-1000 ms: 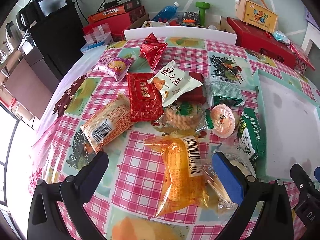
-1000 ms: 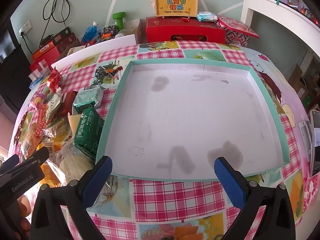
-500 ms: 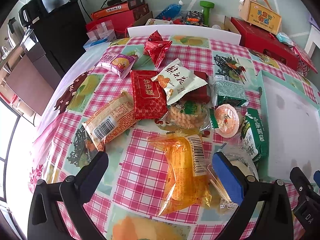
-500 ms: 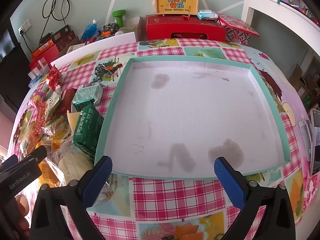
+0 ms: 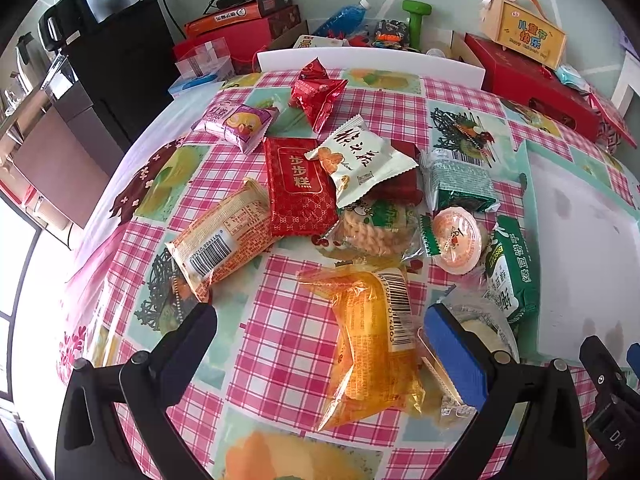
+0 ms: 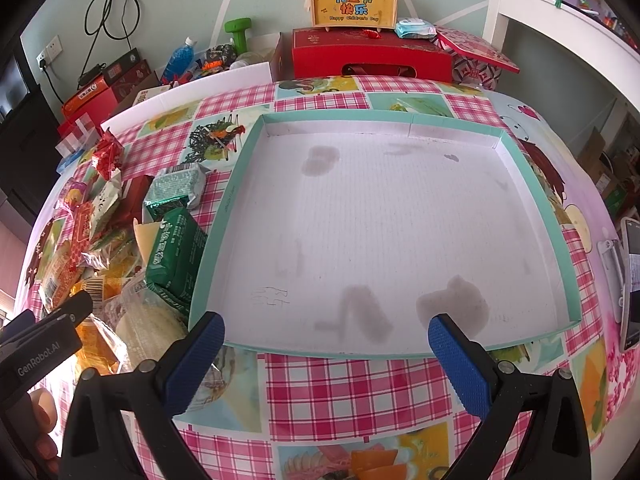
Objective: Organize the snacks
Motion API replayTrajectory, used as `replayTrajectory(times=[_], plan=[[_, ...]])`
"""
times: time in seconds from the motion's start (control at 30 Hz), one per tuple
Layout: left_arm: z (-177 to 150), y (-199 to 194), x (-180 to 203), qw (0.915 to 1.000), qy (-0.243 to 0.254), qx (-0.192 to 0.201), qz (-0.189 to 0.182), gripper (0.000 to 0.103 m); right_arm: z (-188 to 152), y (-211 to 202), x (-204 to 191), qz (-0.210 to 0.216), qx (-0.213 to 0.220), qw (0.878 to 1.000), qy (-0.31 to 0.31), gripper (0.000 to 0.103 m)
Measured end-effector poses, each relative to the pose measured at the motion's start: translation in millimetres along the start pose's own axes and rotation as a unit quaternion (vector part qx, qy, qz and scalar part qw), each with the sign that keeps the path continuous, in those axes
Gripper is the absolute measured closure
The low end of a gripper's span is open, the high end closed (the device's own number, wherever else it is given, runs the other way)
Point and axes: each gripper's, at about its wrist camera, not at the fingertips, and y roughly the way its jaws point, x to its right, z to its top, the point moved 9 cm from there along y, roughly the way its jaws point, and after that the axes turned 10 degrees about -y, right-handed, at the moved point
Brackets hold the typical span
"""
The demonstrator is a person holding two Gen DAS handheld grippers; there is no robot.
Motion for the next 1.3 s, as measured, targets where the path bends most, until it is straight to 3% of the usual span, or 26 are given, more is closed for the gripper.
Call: replayTrajectory(times=[0.73,1.13,1.3], plan=[[-1,-1,-4,0.9999,-0.008,-0.005,-0.002,0.0,1,-1,-3,0.003,0.004,1.0,-0.002,0.0],[9,-9,-40,0.9984,-0.055,-0.008,0.001,0.0,10,-17,-68,0.089,0.036,0.993,-0.062,0.001],[4,-1,-44,0.9969,-0.073,-0.027,-0.016,0.0,6,-18,-104,0.121,0.035,0.986,-0.106,0.016]])
